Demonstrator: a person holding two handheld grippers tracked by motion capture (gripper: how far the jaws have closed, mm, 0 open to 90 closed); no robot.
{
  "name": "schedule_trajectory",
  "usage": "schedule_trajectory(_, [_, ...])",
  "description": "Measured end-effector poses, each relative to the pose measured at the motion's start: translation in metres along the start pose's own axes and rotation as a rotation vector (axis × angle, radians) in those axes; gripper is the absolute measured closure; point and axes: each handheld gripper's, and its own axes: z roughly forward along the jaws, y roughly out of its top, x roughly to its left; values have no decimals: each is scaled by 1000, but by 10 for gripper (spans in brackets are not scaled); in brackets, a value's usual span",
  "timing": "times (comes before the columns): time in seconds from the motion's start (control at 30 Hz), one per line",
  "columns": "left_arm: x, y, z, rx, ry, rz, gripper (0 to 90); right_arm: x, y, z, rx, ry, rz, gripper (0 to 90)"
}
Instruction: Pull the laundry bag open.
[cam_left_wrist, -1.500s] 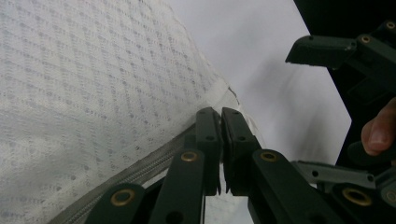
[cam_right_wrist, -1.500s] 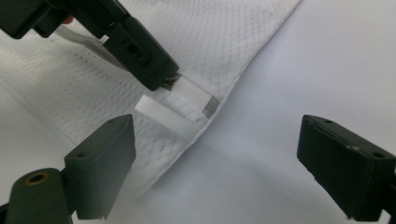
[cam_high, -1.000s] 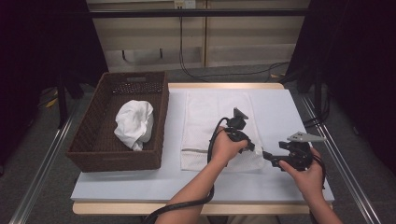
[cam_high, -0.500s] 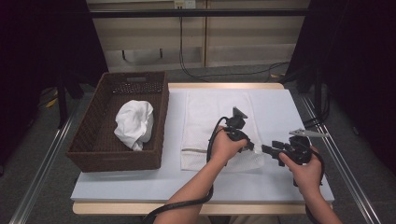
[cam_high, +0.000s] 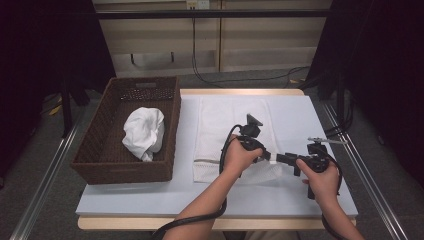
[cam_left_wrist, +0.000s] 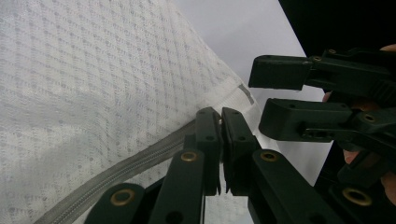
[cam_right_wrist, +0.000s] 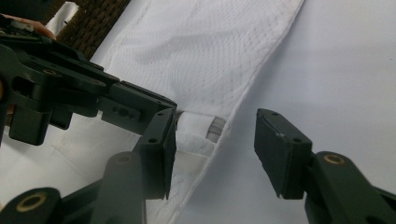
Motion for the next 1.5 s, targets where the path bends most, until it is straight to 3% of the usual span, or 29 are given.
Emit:
schedule_trajectory(0.1, [1,-1,1,-2,-13,-1,866,0,-1,3,6,18,18,505])
schedule_trajectory(0.17, [0,-2,3,-9,6,-10,866,0,-1,4,7,33,25,522])
schedule_trajectory(0.23, [2,-3,3,-4,-13,-7,866,1,-1,4,8,45,35,556])
schedule_trajectory(0.43, [6,-4,3,1,-12,-13,866,4,1,5,16,55,39,605])
schedule_trajectory(0.77, [1,-3,-4,-3,-18,7,866,1,-1,11,41,70,55,569])
schedule_trajectory(0.87, [1,-3,-4,4,-18,9,866,3,-1,14,43,71,55,595])
schedule_trajectory(1.1, [5,-6,-1,-8,-22,-10,866,4,1,12,39,104,53,781])
schedule_trajectory(1.23, [6,-6,-1,0,-13,5,865,6,2,13,39,107,32,804])
schedule_trajectory(1.4, [4,-5,-1,-6,-14,-10,866,5,2,12,31,123,47,795])
schedule_trajectory(1.5, [5,-6,-1,-4,-10,7,866,6,2,12,32,129,48,794])
